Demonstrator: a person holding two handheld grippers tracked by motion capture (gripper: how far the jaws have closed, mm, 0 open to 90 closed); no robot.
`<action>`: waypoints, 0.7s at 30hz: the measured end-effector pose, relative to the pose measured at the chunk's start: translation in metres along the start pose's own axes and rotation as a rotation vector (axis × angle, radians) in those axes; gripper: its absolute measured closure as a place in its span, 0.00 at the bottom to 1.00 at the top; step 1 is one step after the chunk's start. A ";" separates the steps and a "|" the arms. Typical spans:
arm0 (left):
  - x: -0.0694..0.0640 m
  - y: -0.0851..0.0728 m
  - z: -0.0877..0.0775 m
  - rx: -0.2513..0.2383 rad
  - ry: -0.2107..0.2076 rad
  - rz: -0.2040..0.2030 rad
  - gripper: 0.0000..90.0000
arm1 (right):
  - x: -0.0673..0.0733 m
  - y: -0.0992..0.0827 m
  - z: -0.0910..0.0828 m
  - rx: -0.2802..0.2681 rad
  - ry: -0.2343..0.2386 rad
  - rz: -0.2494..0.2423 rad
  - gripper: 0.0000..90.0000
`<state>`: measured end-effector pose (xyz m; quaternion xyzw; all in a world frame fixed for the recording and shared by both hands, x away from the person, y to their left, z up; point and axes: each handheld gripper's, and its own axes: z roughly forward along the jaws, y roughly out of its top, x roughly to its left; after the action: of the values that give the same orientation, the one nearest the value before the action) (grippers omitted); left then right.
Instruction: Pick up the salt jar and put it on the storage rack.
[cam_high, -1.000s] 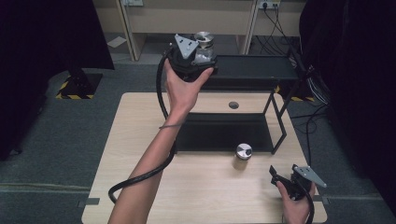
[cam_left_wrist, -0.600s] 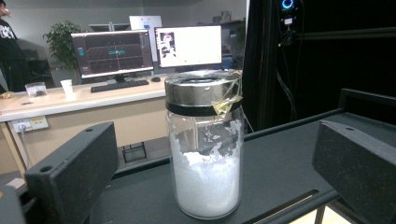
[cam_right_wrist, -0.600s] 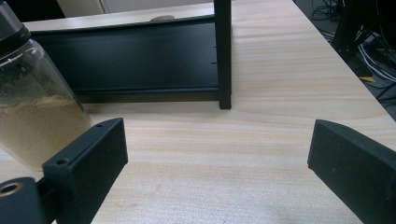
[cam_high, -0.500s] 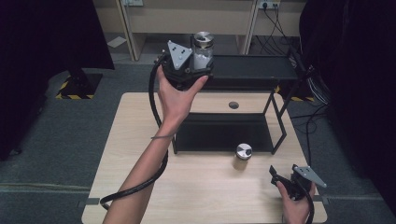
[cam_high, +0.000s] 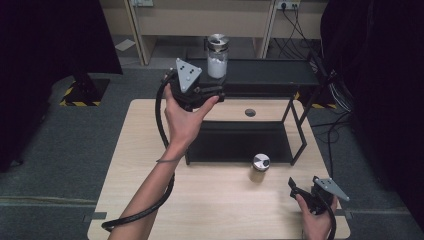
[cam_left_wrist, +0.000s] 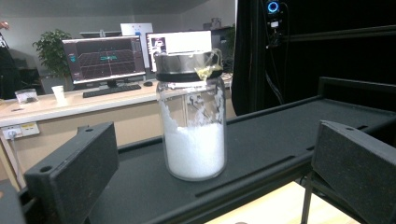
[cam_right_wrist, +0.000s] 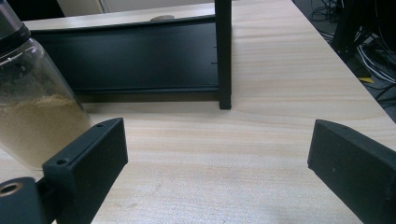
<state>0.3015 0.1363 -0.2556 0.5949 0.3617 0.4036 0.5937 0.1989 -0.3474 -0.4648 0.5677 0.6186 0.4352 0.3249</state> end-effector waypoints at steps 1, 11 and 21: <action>0.000 -0.001 -0.001 0.000 -0.003 0.003 0.00 | 0.000 0.000 0.000 0.001 0.000 0.000 0.05; -0.001 -0.019 -0.014 -0.010 -0.030 0.021 0.00 | 0.000 0.000 0.000 0.000 0.000 0.000 0.05; -0.005 -0.038 -0.028 -0.017 -0.051 0.053 0.00 | 0.000 0.000 0.000 0.000 0.000 -0.002 0.05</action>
<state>0.2756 0.1451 -0.2950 0.6091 0.3273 0.4069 0.5969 0.1988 -0.3471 -0.4648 0.5671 0.6192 0.4348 0.3256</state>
